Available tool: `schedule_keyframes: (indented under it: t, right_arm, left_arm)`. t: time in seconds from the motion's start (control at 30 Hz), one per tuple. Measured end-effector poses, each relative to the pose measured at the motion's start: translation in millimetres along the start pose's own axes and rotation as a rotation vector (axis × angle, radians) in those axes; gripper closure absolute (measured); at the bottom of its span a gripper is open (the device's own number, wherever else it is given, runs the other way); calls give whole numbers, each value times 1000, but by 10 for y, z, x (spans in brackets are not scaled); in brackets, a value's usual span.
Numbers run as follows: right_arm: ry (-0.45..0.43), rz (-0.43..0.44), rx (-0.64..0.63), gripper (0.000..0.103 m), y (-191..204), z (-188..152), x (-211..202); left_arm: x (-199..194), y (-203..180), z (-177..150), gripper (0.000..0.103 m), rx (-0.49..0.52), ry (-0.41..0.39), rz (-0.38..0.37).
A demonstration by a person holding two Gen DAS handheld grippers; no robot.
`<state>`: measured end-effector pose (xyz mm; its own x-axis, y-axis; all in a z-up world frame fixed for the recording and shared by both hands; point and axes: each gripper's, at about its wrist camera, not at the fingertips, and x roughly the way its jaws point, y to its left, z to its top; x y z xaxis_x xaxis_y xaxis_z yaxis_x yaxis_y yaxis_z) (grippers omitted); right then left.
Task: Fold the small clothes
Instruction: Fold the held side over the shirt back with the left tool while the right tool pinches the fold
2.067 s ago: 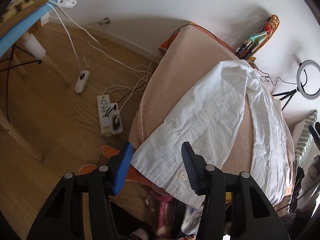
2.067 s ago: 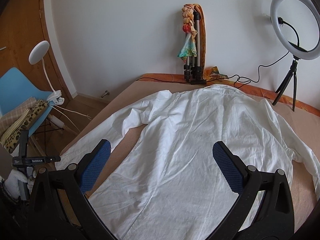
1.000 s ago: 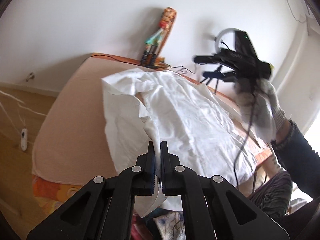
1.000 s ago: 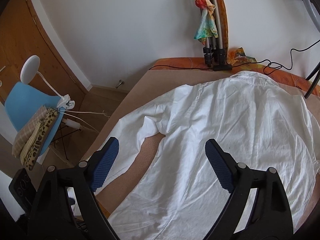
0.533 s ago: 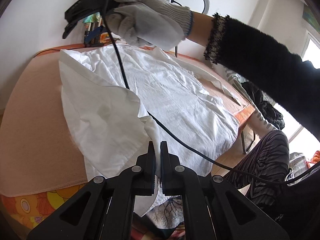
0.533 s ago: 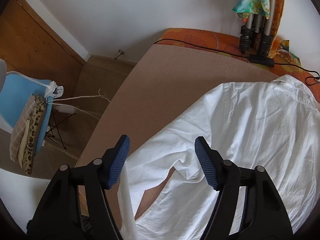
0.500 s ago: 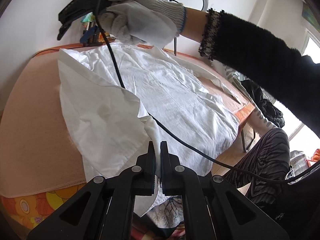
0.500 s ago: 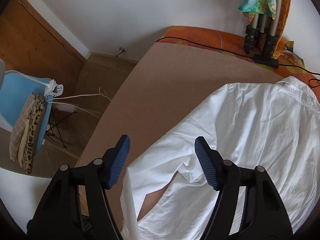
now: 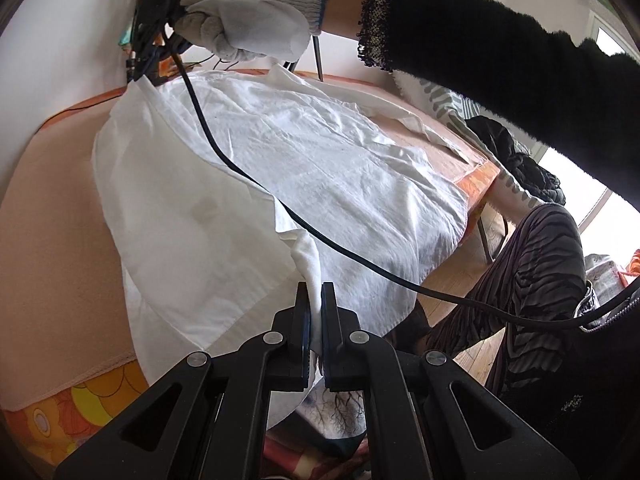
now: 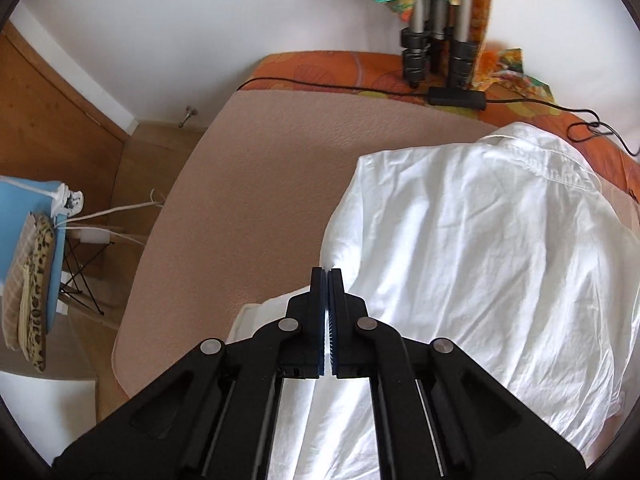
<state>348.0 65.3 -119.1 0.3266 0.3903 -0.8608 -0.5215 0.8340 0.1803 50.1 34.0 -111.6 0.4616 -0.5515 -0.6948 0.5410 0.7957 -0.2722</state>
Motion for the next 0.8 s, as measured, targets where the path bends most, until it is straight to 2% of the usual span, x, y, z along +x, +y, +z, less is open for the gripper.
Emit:
schedule_keyframes:
  t: [0.1,0.23,0.27,0.33,0.4,0.43,0.47,0.53,0.6,0.7,0.8]
  right_arm:
    - [-20,-6,53,101,-328,-186,-78]
    - [0,34,95,101,-597,-394,34]
    - [5,21,88,101,-636,-437,44]
    - [8,-78,28,97,-560,-473,72]
    - [-5,-166,-44,92,-482,-537,-2]
    - [-21,-197,-73,83,-438,-570,-68]
    - [-41,-220,-96,67,-390,-587,-131]
    - [-107,-259,-126,58,-312,-648,-325]
    - [-127,-206,-154,59,-183,-670,-454]
    - [-103,-128,-175,58,46,-671,-466]
    - [-61,-77,-206,59,323,-669,-335]
  left_arm:
    - [47,-58,-2,100,20,12,-7]
    - [147,-153,-53,99,62,54,9]
    - [148,-169,-69,99,67,60,22]
    - [90,-174,-103,85,61,66,26]
    - [-26,-169,-143,76,54,43,47]
    - [-91,-151,-163,75,44,30,48]
    - [-155,-112,-186,75,21,19,51]
    - [-242,33,-233,75,-54,2,65]
    - [-278,223,-287,75,-143,2,71]
    - [-190,422,-346,75,-256,23,56]
    - [-63,482,-408,75,-301,62,32]
